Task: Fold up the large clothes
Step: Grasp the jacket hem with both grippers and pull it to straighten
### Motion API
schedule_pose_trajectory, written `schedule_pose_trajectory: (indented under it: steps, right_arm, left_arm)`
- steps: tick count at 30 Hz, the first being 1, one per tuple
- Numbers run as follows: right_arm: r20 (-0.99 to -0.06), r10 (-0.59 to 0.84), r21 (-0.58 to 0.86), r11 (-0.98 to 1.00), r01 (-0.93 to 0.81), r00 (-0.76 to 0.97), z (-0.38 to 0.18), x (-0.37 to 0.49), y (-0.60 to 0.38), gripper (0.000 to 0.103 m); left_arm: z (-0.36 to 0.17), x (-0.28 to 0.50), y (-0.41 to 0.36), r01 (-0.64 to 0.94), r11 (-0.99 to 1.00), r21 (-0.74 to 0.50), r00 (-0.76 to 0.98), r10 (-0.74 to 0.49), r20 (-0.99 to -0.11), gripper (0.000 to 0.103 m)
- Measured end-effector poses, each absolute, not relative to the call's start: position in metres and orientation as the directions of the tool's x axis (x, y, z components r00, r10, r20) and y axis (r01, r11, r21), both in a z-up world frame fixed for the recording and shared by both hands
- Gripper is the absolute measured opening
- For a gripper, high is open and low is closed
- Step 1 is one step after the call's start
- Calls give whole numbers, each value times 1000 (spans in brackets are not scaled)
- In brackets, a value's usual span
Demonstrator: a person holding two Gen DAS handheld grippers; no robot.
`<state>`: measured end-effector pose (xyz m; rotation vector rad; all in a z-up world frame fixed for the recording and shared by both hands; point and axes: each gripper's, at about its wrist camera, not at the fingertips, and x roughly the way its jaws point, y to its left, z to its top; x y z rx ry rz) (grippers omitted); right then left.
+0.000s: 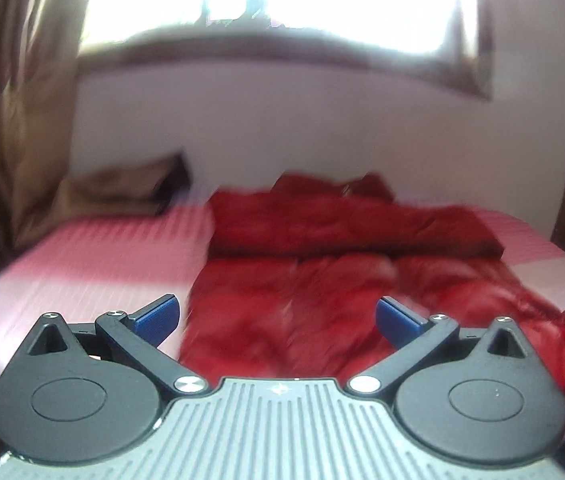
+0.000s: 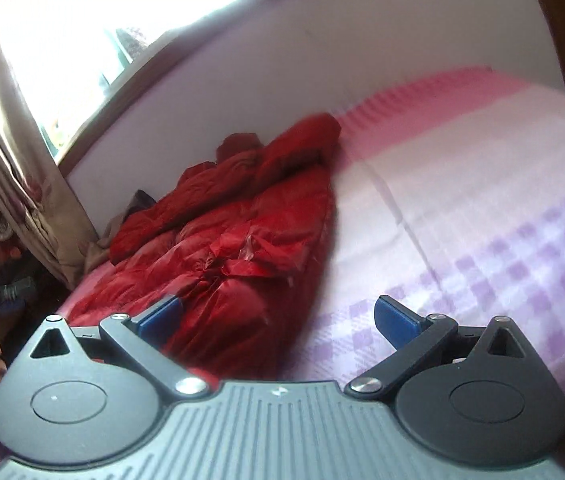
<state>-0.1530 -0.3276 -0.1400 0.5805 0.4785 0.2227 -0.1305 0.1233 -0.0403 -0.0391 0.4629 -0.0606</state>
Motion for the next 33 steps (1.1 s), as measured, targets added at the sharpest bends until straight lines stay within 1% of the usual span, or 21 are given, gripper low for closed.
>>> schedule_pose_trajectory:
  steps: [2,5,9,11,12,13,14,16,17,18,19,21,23,24,25,27,28,29,31,32,33]
  right_arm:
    - [-344,382,620,779,-98,858,-143,-150,-327,103]
    - [-361,421,635,764,-111,832,-148,-142,-319,103]
    - [-375,468,638,756,-143,801,-154,-128,-303,101]
    - [-363,492,644,746,-169,791,-154,-122,-297,88]
    - [-365,503,645,743,-176,784,-154,-118,-295,71]
    - [-374,512,642,744,-183,773,-154,-113,-291,65]
    - [-377,518,637,746,-191,768,-153,-110,-289,64]
    - [-362,534,650,732,-204,764,-153,-109,-291,59]
    - [-359,540,658,725,-203,761,-155,-107,-292,59]
    - [-357,544,665,719,-202,759,-157,-107,-294,59]
    - [-354,550,674,711,-202,757,-159,-108,-296,59]
    - [-347,566,681,700,-214,748,-161,-106,-297,62]
    - [-336,585,705,676,-214,738,-164,-104,-301,65]
    - [-317,599,740,642,-203,735,-167,-103,-306,69]
    - [-295,611,771,607,-195,735,-170,-101,-309,73]
    - [-280,614,782,592,-196,738,-172,-101,-311,73]
    - [-288,610,768,607,-203,738,-171,-102,-309,73]
    - [-291,606,760,616,-206,740,-170,-103,-307,73]
    - [-282,608,767,608,-206,743,-171,-102,-309,73]
    - [-272,611,781,592,-201,743,-173,-102,-311,73]
    - [-261,616,793,576,-198,743,-174,-103,-313,73]
  left_arm:
    - [-49,-135,145,44,992,-120,875,-96,-475,99]
    - [-64,-135,157,18,994,-105,843,-72,-534,88]
    - [-81,-135,172,25,987,-156,822,-109,-559,88]
    - [-91,-134,180,37,979,-198,806,-146,-573,89]
    - [-96,-134,182,41,975,-217,801,-162,-577,90]
    - [-102,-134,182,33,973,-230,798,-165,-580,91]
    - [-105,-134,183,33,968,-250,795,-177,-580,93]
    - [-111,-134,188,55,943,-328,780,-245,-575,86]
    - [-114,-132,189,70,930,-361,768,-281,-575,72]
    - [-115,-131,190,99,916,-389,753,-325,-573,53]
    - [-114,-131,190,121,908,-402,744,-351,-568,49]
    - [-111,-133,190,134,907,-400,747,-358,-560,41]
    - [-111,-133,188,147,907,-396,746,-364,-558,42]
    - [-112,-132,189,145,906,-399,743,-366,-561,52]
    - [-114,-130,189,134,907,-400,744,-358,-564,58]
    - [-116,-131,189,123,912,-392,767,-338,-545,83]
    - [-116,-132,189,115,916,-384,779,-323,-537,89]
    - [-117,-133,188,109,916,-385,785,-317,-531,92]
    - [-118,-129,187,104,909,-404,781,-326,-533,86]
    - [-116,-129,185,110,914,-391,784,-322,-531,66]
    - [-115,-126,184,136,915,-380,771,-338,-540,41]
